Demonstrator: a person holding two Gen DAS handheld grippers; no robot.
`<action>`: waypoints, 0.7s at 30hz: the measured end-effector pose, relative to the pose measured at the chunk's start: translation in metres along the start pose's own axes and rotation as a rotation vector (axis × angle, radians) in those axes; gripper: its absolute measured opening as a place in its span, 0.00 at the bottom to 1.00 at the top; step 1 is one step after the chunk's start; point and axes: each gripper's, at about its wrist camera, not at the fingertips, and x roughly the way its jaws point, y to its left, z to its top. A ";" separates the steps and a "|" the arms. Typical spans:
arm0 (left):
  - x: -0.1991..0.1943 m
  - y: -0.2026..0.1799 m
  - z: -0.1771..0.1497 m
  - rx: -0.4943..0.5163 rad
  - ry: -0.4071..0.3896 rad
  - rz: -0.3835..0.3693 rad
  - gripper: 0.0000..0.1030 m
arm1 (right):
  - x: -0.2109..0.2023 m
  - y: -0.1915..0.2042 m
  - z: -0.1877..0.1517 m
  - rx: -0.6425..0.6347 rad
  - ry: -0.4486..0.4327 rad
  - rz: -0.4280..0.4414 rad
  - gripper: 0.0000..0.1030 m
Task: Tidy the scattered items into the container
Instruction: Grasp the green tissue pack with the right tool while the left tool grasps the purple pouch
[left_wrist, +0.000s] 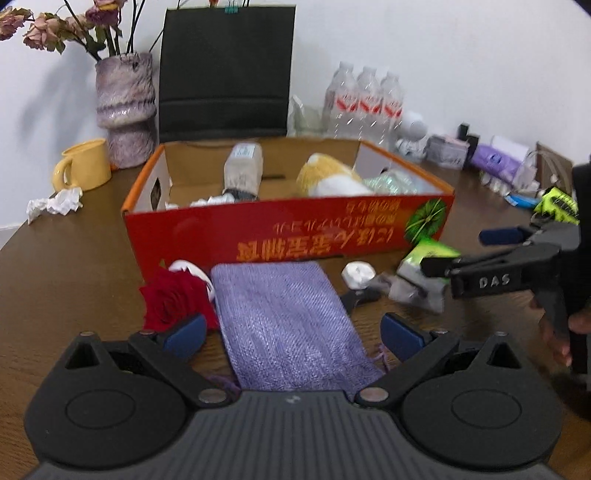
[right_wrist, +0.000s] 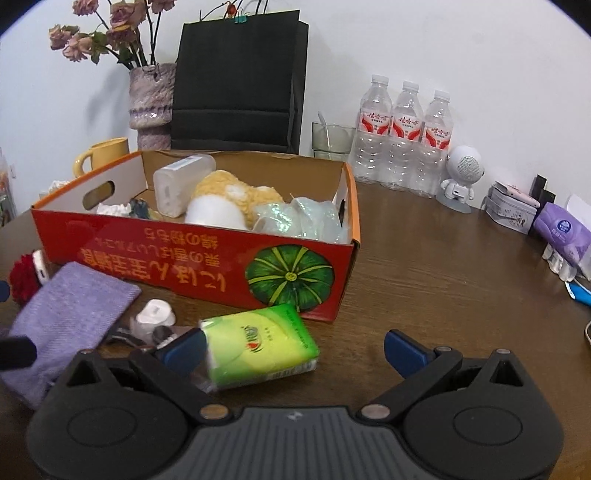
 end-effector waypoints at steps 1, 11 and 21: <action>0.005 0.000 0.000 -0.011 0.014 0.008 0.97 | 0.003 -0.002 0.001 0.004 -0.001 0.015 1.00; 0.019 -0.006 -0.004 -0.019 0.016 0.095 0.62 | 0.006 0.003 -0.005 -0.003 0.043 0.140 0.63; -0.006 0.002 -0.007 -0.081 -0.069 0.037 0.11 | -0.028 -0.006 -0.010 0.035 -0.052 0.144 0.63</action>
